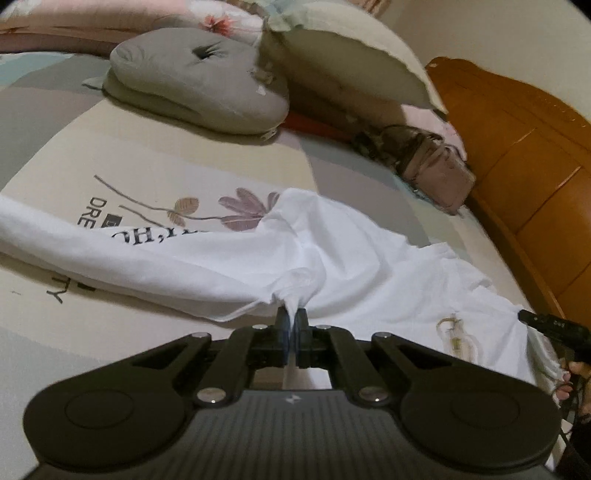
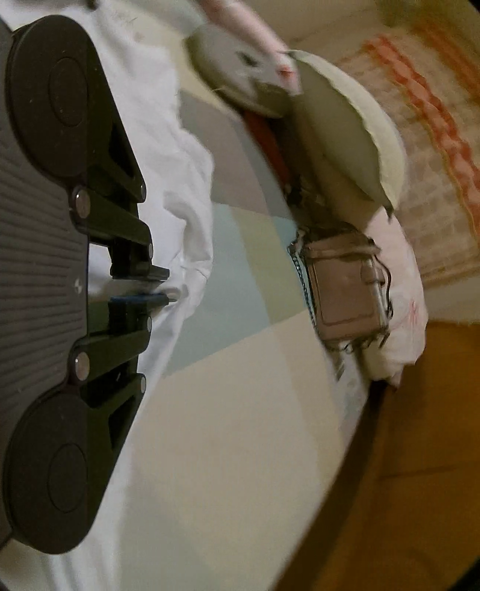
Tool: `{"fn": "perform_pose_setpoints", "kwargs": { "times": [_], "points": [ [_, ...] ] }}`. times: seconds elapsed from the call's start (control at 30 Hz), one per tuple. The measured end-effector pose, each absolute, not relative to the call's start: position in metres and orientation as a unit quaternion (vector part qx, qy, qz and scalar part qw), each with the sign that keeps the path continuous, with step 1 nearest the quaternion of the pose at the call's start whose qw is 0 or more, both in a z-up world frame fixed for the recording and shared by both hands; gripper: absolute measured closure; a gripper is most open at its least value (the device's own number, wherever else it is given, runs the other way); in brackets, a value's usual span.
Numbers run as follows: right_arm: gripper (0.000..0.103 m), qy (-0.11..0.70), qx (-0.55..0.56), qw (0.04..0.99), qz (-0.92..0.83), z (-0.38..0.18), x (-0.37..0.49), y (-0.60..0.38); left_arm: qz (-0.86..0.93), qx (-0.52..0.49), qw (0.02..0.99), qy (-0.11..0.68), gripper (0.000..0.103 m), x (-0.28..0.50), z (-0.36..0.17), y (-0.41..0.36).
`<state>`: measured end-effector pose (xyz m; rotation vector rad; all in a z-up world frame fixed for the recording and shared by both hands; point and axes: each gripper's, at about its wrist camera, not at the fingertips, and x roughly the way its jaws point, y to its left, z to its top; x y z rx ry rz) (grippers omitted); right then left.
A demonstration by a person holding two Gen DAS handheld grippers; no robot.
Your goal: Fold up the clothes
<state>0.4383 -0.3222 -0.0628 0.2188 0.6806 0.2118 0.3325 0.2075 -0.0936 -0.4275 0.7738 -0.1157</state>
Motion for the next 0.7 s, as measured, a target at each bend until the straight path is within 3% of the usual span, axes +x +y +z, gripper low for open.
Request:
{"fn": "perform_pose_setpoints", "kwargs": {
  "times": [0.17,0.23,0.33,0.4,0.47,0.53,0.7],
  "points": [
    [0.086,0.374,0.114,0.913,0.117,-0.080,0.437,-0.328,-0.038,-0.201,0.891,0.406,0.097,0.334,-0.111,0.206],
    [0.073,0.371,0.133,0.911,0.123,-0.075,0.424,-0.338,-0.034,-0.191,0.895,0.403,0.096,0.324,-0.105,0.205],
    [0.064,0.369,0.117,0.911,0.141,-0.061,0.397,-0.343,-0.040,-0.149,0.907,0.393,0.093,0.304,-0.090,0.195],
    [0.054,0.372,0.088,0.909,0.166,-0.051,0.378,-0.335,-0.055,-0.108,0.918,0.379,0.084,0.288,-0.076,0.181],
    [0.042,0.376,0.035,0.902,0.207,-0.048,0.354,-0.311,-0.086,-0.064,0.925,0.365,0.061,0.273,-0.066,0.159],
    [0.032,0.381,-0.018,0.891,0.245,-0.050,0.332,-0.287,-0.130,-0.015,0.925,0.358,0.057,0.258,-0.063,0.130],
    [0.029,0.412,-0.107,0.859,0.284,-0.086,0.296,-0.240,-0.196,0.068,0.906,0.370,0.053,0.221,-0.077,0.083]
  ]
}}
